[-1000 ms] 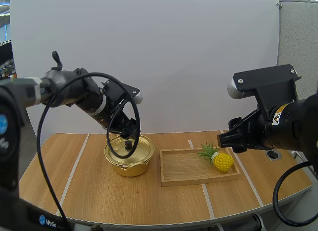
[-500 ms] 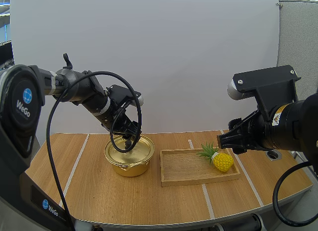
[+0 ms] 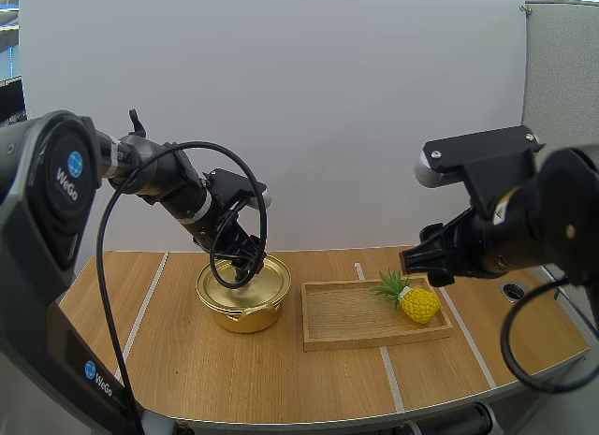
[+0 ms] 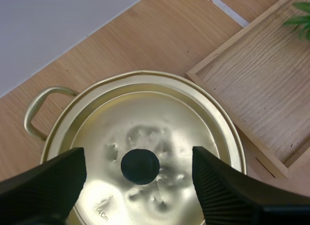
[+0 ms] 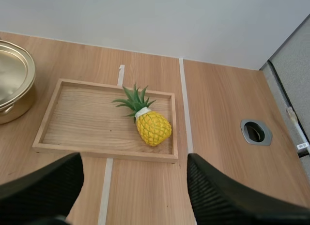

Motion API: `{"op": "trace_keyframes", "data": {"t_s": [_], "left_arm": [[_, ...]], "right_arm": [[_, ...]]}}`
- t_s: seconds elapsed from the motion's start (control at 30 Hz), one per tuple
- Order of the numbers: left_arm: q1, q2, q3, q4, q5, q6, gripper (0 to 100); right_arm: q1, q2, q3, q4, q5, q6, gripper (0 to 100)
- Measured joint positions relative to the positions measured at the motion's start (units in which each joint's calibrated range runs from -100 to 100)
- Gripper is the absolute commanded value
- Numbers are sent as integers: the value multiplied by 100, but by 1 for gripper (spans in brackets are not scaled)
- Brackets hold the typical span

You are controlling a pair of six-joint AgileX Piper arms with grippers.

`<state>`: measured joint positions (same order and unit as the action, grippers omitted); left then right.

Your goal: Open the pot, put the pineapple inside, and close it

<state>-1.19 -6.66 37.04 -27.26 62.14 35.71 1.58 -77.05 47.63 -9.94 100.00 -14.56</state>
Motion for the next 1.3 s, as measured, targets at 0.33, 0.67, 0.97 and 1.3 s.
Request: {"op": "trace_keyframes", "data": {"t_s": [0.33, 0.67, 0.97, 1.3], "left_arm": [[0, 635, -166, -10, -319, 65, 100], [0, 663, -208, -10, -97, 74, 64], [0, 663, -208, -10, -3, 74, 0], [0, 375, -700, -10, 701, -39, 0]], "right_arm": [[0, 104, 0, 0, 0, 65, 100], [0, 104, 0, 0, 0, 65, 100], [0, 104, 0, 0, 0, 65, 100], [0, 104, 0, 0, 0, 65, 100]]}}
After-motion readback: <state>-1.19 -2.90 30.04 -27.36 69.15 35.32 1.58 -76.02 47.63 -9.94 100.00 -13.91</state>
